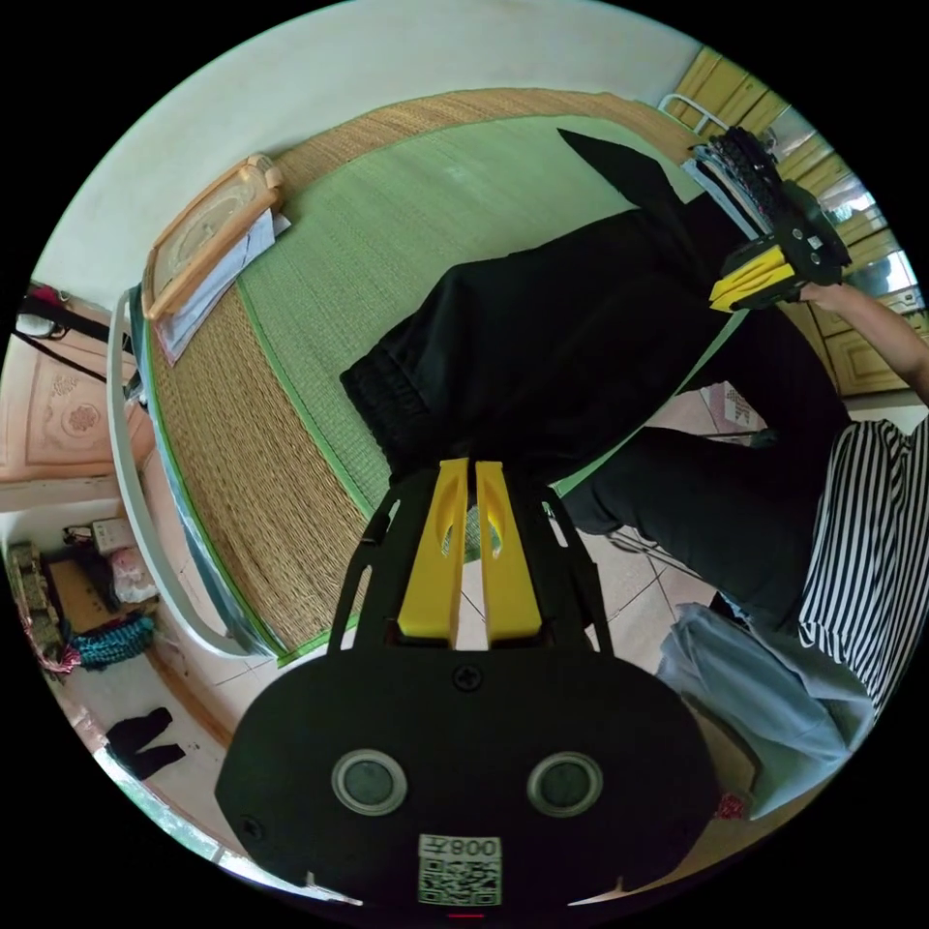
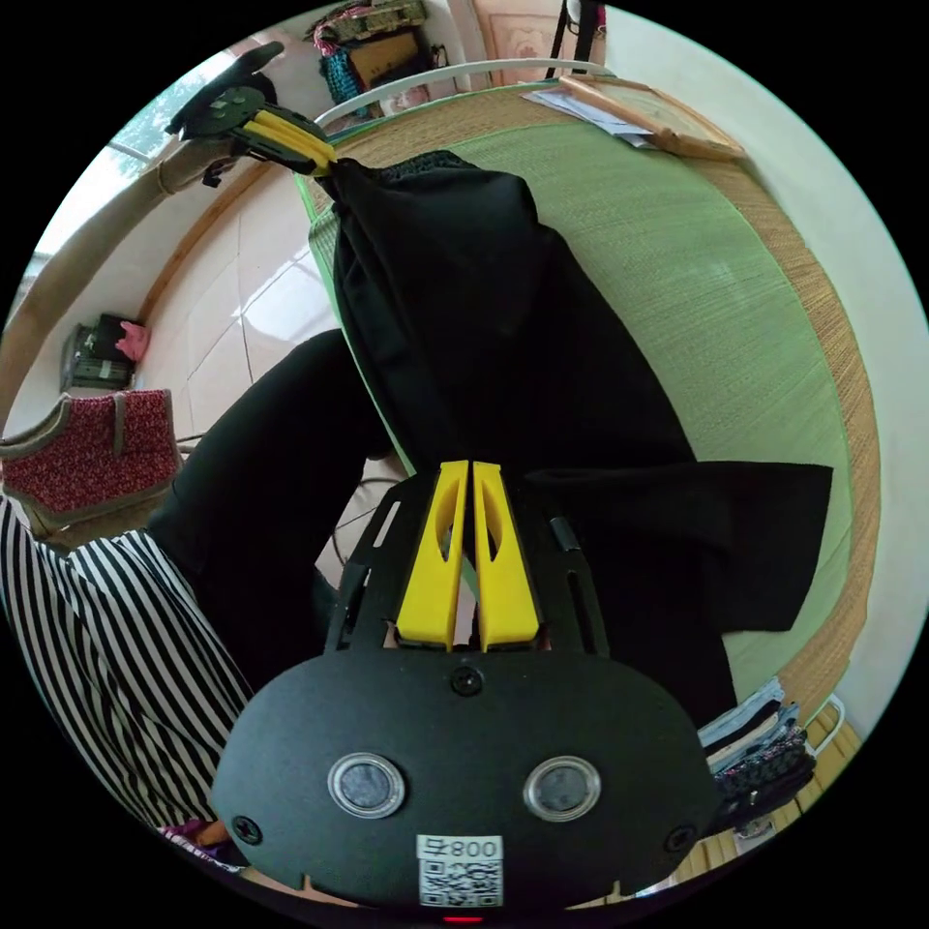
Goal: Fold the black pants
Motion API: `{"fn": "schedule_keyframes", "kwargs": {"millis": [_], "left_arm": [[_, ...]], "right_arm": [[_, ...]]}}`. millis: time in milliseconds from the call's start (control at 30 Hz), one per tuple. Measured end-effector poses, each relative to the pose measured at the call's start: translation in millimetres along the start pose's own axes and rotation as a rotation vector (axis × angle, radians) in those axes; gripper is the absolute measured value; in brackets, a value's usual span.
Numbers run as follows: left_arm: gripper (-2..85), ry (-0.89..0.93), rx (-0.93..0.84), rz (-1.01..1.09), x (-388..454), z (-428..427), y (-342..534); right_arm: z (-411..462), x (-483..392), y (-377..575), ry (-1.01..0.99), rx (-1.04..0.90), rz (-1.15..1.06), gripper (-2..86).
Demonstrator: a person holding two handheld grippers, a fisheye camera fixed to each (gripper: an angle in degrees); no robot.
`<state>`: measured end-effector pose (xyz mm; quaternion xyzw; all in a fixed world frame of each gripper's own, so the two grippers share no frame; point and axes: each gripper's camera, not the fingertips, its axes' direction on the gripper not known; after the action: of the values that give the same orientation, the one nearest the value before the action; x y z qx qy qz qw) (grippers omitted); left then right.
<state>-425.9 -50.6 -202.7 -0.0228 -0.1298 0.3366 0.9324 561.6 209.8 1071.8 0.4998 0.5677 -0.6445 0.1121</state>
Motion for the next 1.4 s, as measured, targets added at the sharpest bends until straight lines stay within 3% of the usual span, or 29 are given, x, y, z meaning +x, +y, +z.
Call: {"fn": "schedule_keyframes", "kwargs": {"millis": [233,1400], "left_arm": [[1.1,0.05,-0.052,-0.045,-12,49,20],[1.3,0.175,-0.043,-0.197,-101,177,105]], "right_arm": [[25,5,28,-0.112,0.008,0.091,0.6],[29,-1,148,-0.254,0.015,0.113,0.8]]}}
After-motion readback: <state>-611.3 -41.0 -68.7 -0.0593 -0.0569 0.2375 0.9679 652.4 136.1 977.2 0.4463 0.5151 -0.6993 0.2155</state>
